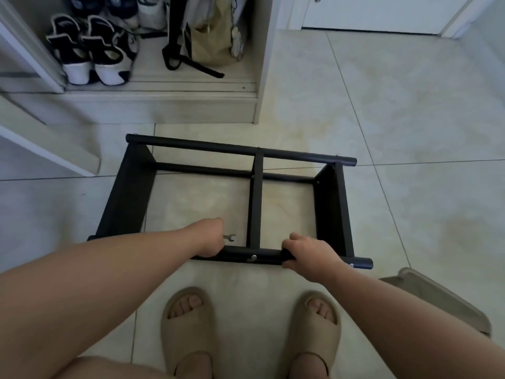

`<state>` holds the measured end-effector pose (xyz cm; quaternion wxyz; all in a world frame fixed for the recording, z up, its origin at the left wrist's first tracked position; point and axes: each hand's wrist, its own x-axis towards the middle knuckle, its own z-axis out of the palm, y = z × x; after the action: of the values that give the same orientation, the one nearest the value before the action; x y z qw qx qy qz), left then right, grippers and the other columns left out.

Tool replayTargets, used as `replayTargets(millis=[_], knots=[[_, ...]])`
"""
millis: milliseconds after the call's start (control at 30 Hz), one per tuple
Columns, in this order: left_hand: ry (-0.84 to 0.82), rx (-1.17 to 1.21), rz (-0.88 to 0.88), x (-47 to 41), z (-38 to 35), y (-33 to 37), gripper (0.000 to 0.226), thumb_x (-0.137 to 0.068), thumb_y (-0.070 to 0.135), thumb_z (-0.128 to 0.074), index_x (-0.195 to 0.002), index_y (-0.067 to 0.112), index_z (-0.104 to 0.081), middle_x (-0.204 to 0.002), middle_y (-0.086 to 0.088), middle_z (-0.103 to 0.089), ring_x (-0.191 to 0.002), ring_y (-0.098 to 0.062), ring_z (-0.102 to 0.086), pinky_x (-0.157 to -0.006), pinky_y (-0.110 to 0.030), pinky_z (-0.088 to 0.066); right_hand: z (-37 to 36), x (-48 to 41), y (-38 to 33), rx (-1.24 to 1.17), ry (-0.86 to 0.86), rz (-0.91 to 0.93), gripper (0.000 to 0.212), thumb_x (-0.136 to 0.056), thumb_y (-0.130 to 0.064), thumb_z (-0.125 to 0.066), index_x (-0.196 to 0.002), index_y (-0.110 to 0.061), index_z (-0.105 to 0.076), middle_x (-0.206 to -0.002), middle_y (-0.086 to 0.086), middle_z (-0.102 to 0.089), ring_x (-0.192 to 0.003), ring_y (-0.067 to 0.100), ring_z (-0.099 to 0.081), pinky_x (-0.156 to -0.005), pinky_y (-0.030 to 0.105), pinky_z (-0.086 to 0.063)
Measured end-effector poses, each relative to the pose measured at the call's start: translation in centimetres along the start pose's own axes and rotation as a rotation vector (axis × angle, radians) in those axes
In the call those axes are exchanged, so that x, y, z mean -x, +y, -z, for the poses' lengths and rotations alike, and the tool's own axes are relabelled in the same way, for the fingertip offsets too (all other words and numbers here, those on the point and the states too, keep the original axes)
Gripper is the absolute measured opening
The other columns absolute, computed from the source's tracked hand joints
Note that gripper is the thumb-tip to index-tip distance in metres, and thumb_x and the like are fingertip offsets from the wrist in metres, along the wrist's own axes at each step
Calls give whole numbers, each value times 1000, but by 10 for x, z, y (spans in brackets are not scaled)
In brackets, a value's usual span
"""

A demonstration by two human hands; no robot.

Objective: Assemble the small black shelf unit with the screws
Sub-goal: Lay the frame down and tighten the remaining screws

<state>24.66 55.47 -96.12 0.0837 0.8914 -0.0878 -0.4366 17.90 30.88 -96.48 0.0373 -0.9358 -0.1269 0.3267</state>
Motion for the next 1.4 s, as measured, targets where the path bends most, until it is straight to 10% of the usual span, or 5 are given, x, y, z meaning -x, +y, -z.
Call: replayTargets(millis=[167,300,600,900,1400], knots=[[83,168,-24,-14,6,-1,19,-100,20,-57,-113,13,-69,-112,-6,-66,-101,-22,-59,-79,-25,-42,3,-6,1,66,196,41,117,-67,-97,-37,-159,-35,-1,-167,4,-6,-153,34,-8,-121,56,-15],[31,292,-68,-30,1,-4,17,-93,20,-70,-107,14,-77,-75,7,-64,-71,-8,-58,-65,-18,-41,-23,-23,-2,111,92,68,122,-57,-105,-16,-146,-42,39,-150,-4,53,-142,28,46,-115,66,20],[38,474,-119,-67,-25,-15,17,-89,19,-71,-77,31,-68,-79,6,-71,-71,-8,-67,-62,-22,-48,-26,-56,-8,40,245,152,120,-66,-104,-16,-154,-36,29,-161,0,39,-149,30,33,-117,66,14],[-206,992,-185,-72,-20,-13,19,-89,-3,-61,-74,8,-58,-103,-17,-75,-98,-26,-73,-89,-35,-59,-29,-58,-11,10,295,189,116,-74,-98,-26,-162,-30,9,-170,4,15,-155,32,15,-121,67,0],[-208,1303,-68,-74,-26,-3,7,-94,15,-67,-98,12,-73,-88,-6,-77,-79,-14,-74,-67,-22,-57,-30,-58,-12,-10,363,183,114,-75,-96,-30,-163,-29,-1,-171,6,4,-157,32,5,-120,69,-6]])
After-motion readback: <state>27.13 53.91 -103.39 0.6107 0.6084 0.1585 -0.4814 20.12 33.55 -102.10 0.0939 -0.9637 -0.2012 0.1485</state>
